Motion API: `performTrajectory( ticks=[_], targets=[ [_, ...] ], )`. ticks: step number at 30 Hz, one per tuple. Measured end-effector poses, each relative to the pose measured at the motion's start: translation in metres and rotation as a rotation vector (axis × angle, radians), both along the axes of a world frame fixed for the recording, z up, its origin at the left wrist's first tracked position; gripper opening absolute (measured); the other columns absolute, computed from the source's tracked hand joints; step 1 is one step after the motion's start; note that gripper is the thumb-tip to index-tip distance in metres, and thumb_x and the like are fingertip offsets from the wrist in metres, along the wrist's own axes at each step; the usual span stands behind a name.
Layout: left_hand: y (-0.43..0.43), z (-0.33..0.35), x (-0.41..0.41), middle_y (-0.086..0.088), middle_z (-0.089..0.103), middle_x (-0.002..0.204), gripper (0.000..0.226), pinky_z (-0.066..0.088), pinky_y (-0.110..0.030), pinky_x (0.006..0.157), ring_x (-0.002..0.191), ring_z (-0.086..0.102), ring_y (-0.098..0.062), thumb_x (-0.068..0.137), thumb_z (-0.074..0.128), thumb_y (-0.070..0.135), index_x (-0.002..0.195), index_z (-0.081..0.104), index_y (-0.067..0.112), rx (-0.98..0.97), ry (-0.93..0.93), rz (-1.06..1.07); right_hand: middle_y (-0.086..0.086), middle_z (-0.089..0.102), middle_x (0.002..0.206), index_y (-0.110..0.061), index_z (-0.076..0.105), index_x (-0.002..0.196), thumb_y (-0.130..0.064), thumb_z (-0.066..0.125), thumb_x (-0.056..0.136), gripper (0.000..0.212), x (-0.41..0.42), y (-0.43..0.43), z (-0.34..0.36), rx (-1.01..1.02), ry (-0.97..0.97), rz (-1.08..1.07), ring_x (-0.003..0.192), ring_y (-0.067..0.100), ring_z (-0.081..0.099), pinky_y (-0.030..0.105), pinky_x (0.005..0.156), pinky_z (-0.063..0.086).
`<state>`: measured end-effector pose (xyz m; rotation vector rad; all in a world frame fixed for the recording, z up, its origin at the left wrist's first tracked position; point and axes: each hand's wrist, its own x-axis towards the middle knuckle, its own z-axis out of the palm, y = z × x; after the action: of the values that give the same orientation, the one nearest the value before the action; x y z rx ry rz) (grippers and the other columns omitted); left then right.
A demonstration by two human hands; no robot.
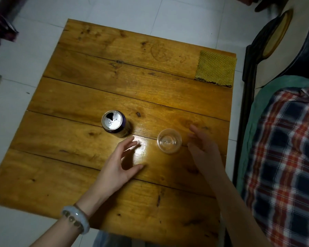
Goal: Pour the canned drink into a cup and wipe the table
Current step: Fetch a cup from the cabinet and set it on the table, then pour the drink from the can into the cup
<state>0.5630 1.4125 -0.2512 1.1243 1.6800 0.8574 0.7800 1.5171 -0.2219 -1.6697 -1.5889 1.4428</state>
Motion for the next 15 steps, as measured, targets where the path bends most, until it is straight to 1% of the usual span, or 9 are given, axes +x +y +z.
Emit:
performTrajectory(
  ticks=[1,2,3,5,7,9,11,13,15],
  targets=[
    [-0.006,0.004,-0.007,0.026,0.057,0.123,0.071,0.04,-0.015,0.101,0.118,0.05,0.008,0.067,0.08,0.033,0.125,0.041,0.04,0.016,-0.01,0.038,0.003,0.055,0.124,-0.017,0.045,0.136,-0.002,0.052,0.09,0.049,-0.009,-0.001,0.008,0.048,-0.015,0.039,0.1,0.005,0.055,0.011,0.081,0.047],
    [-0.01,0.007,-0.016,0.022,0.058,0.12,0.068,0.042,-0.018,0.1,0.117,0.052,0.004,0.067,0.082,0.037,0.122,0.044,0.038,0.035,-0.006,0.077,0.005,0.053,0.13,-0.016,0.044,0.137,-0.003,0.054,0.089,0.05,-0.019,-0.002,0.014,0.097,-0.038,0.078,0.113,0.01,0.052,0.022,0.094,0.045],
    [-0.014,0.009,-0.025,0.021,0.059,0.118,0.064,0.043,-0.021,0.099,0.116,0.054,-0.001,0.067,0.081,0.041,0.12,0.045,0.037,0.055,0.003,0.112,0.006,0.051,0.134,-0.015,0.043,0.137,-0.004,0.055,0.089,0.051,-0.031,-0.004,0.019,0.136,-0.059,0.103,0.122,0.015,0.047,0.032,0.103,0.041],
    [-0.016,0.01,-0.044,0.015,0.059,0.116,0.06,0.045,-0.024,0.097,0.114,0.056,-0.006,0.065,0.074,0.043,0.117,0.045,0.037,0.081,0.019,0.18,0.007,0.053,0.132,-0.015,0.045,0.136,-0.007,0.055,0.087,0.05,-0.056,-0.007,0.024,0.171,-0.053,0.108,0.123,0.018,0.048,0.04,0.104,0.04],
    [-0.012,0.011,-0.061,0.008,0.058,0.116,0.06,0.046,-0.021,0.095,0.112,0.056,-0.009,0.064,0.076,0.04,0.115,0.043,0.036,0.105,0.029,0.239,0.006,0.056,0.128,-0.013,0.048,0.134,-0.012,0.052,0.083,0.051,-0.083,-0.011,0.025,0.2,-0.054,0.109,0.119,0.019,0.052,0.042,0.102,0.042],
    [-0.005,0.009,-0.077,0.001,0.057,0.116,0.065,0.045,-0.017,0.093,0.112,0.055,-0.014,0.065,0.084,0.023,0.116,0.043,0.03,0.119,0.035,0.272,0.005,0.054,0.132,-0.01,0.048,0.134,-0.006,0.053,0.081,0.053,-0.108,-0.016,0.017,0.178,-0.033,0.111,0.124,0.017,0.049,0.041,0.106,0.039],
    [0.002,0.007,-0.091,-0.003,0.055,0.118,0.064,0.044,-0.017,0.094,0.114,0.054,-0.017,0.07,0.08,0.006,0.12,0.042,0.024,0.121,0.028,0.284,0.006,0.051,0.135,-0.008,0.045,0.135,0.002,0.056,0.081,0.056,-0.128,-0.022,0.004,0.136,0.006,0.103,0.127,0.018,0.046,0.04,0.108,0.038],
    [0.01,0.006,-0.101,-0.001,0.054,0.123,0.06,0.043,-0.018,0.098,0.116,0.052,-0.006,0.076,0.074,0.005,0.124,0.042,0.024,0.101,0.006,0.282,0.006,0.048,0.138,-0.008,0.042,0.138,0.001,0.058,0.081,0.059,-0.145,-0.029,-0.011,0.087,0.032,0.09,0.129,0.018,0.044,0.04,0.109,0.037],
    [0.017,0.005,-0.104,0.003,0.052,0.126,0.053,0.041,-0.012,0.096,0.115,0.051,0.006,0.083,0.068,0.008,0.128,0.043,0.022,0.067,-0.051,0.272,0.003,0.046,0.139,-0.011,0.039,0.14,-0.004,0.06,0.079,0.065,-0.16,-0.035,-0.026,0.047,0.055,0.073,0.13,0.015,0.043,0.041,0.108,0.038]
  ],
)
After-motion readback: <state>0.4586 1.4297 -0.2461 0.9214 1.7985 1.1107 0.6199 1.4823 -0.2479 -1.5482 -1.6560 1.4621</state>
